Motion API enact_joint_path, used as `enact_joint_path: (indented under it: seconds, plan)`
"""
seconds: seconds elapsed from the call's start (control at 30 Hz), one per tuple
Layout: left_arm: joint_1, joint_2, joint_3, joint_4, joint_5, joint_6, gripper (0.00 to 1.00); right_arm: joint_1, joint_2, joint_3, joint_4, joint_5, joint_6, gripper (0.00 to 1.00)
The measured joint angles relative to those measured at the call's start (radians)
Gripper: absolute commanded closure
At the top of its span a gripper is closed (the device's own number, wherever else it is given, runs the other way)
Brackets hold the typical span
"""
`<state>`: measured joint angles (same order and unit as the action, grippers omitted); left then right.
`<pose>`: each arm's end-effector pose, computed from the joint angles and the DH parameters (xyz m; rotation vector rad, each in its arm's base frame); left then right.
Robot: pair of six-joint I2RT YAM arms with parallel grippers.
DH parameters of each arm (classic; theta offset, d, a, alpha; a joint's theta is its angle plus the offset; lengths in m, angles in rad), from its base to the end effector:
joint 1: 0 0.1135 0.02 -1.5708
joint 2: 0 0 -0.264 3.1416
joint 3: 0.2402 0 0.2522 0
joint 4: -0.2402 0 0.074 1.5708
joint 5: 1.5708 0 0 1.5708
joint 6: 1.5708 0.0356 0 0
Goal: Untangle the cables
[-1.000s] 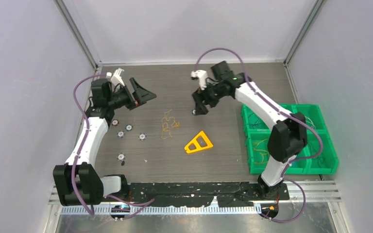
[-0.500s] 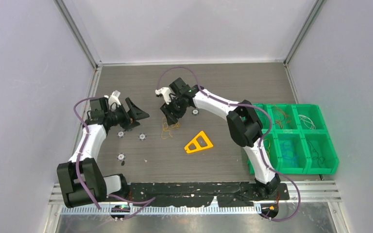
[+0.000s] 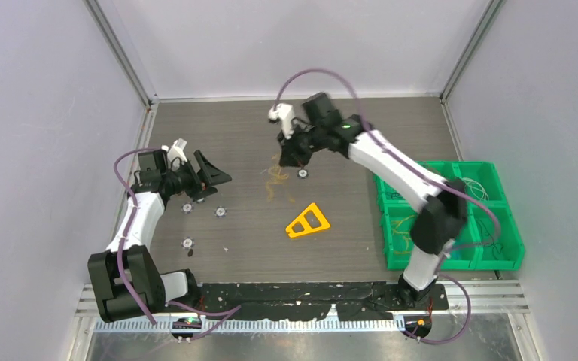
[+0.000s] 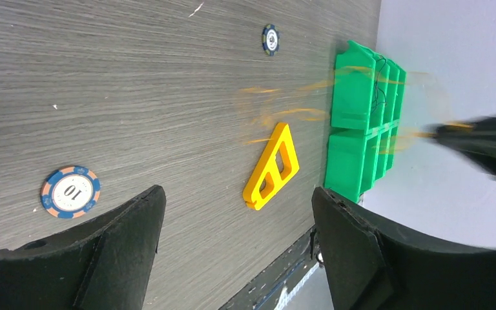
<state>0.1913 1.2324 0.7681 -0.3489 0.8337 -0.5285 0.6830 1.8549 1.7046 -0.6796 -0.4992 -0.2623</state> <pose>0.2461 0.0208 0.2353 -0.4286 2.2846 -1.1522 0.3121 0.2759 0.3119 -1.3062 2.0319 0.7942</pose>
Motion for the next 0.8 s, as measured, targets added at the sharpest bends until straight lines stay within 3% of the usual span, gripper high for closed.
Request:
enact_joint_path:
  seconds: [0.17,0.33,0.43,0.6,0.8]
  plan:
    - [0.000,-0.017,0.002,-0.007,0.000,0.025,0.15,-0.108,-0.379,-0.062,-0.002,-0.055,-0.065,0.95]
    - [0.000,-0.071,0.002,-0.016,0.001,0.043,0.15,-0.324,-0.632,-0.151,-0.058,-0.122,-0.097,0.95]
    - [0.000,-0.094,0.002,-0.010,0.002,0.039,0.15,-0.422,-0.749,-0.212,-0.131,-0.085,-0.135,0.95]
    - [0.000,-0.104,0.002,0.009,0.006,0.024,0.14,-0.472,-1.010,-0.316,-0.242,0.022,-0.179,0.95]
    - [0.000,-0.106,0.002,0.024,0.021,0.004,0.15,-0.605,-1.212,-0.385,-0.319,0.118,-0.196,0.95]
